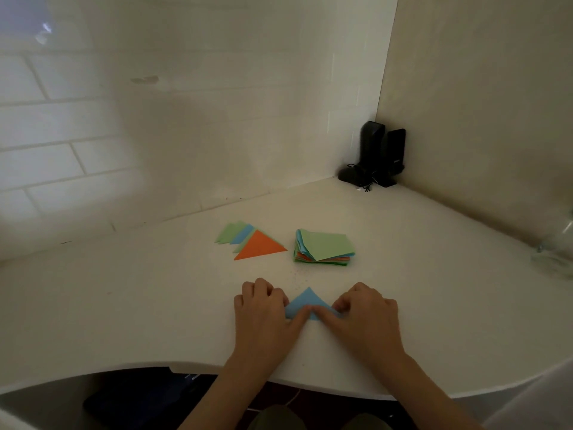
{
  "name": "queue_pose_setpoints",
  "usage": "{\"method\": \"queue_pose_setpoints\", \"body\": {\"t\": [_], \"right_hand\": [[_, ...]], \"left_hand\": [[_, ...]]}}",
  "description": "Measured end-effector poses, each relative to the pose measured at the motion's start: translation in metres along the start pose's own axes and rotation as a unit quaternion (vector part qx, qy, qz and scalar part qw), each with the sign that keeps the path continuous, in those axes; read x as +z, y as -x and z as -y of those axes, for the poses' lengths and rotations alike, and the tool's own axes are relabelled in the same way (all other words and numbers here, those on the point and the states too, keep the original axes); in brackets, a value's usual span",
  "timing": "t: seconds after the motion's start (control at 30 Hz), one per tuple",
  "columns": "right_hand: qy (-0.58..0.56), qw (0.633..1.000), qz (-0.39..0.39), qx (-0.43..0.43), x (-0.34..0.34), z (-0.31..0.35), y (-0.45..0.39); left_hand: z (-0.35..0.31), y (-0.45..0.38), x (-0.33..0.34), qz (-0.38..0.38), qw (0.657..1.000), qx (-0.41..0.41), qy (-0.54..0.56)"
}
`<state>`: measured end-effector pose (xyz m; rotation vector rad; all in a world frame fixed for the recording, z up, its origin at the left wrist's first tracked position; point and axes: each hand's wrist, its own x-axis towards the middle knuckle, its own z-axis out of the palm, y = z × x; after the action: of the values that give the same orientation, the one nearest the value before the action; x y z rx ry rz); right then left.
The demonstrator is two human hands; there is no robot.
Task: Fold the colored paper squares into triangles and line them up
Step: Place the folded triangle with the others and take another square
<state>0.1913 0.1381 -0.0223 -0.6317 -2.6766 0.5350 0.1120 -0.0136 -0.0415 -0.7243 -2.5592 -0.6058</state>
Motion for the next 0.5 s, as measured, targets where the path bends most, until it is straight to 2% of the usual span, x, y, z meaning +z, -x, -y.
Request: {"method": "queue_pose_setpoints", "body": {"t": [0.13,0.5], "right_hand": [[-0.003,1.000,0.011,-0.003,0.003,-0.004,-0.002],[-0.125,0.987,0.102,-0.007,-0.012,-0.020,-0.008]], "left_hand": [[0.001,-0.004,-0.002,0.076,0.997,-0.027,-0.021],[0.028,-0.009,-0.016,0.109,0.980,-0.023,0.167]]}}
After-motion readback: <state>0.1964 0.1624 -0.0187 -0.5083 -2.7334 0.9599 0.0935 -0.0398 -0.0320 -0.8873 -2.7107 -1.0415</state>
